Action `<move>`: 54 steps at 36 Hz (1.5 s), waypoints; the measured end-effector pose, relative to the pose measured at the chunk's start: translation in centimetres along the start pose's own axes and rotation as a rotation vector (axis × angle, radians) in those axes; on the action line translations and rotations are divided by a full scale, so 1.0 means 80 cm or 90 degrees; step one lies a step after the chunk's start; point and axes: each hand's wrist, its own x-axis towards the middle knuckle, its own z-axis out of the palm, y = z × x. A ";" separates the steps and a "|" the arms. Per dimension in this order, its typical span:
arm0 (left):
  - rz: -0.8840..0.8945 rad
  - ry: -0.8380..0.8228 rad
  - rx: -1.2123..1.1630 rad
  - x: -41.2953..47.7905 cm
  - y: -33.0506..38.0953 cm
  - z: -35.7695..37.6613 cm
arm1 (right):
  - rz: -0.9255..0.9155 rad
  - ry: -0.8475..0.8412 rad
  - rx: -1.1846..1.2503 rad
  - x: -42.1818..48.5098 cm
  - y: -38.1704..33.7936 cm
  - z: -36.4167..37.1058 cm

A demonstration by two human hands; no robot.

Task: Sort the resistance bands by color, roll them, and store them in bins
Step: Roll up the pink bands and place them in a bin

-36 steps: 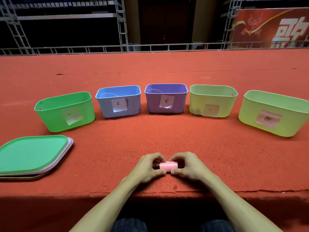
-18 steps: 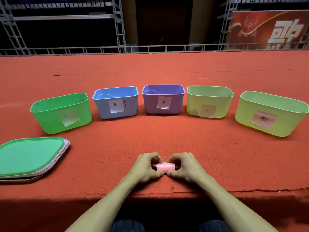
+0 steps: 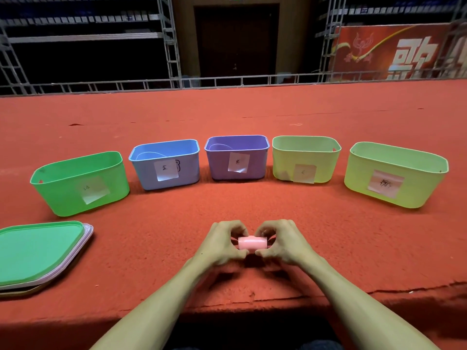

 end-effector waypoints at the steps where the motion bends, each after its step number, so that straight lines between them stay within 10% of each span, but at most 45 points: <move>1: 0.010 0.001 -0.005 0.006 0.005 0.001 | -0.003 0.008 -0.005 0.002 0.002 -0.007; 54: 0.250 -0.194 -0.206 0.530 0.276 0.217 | 0.161 0.343 -0.065 0.132 0.298 -0.421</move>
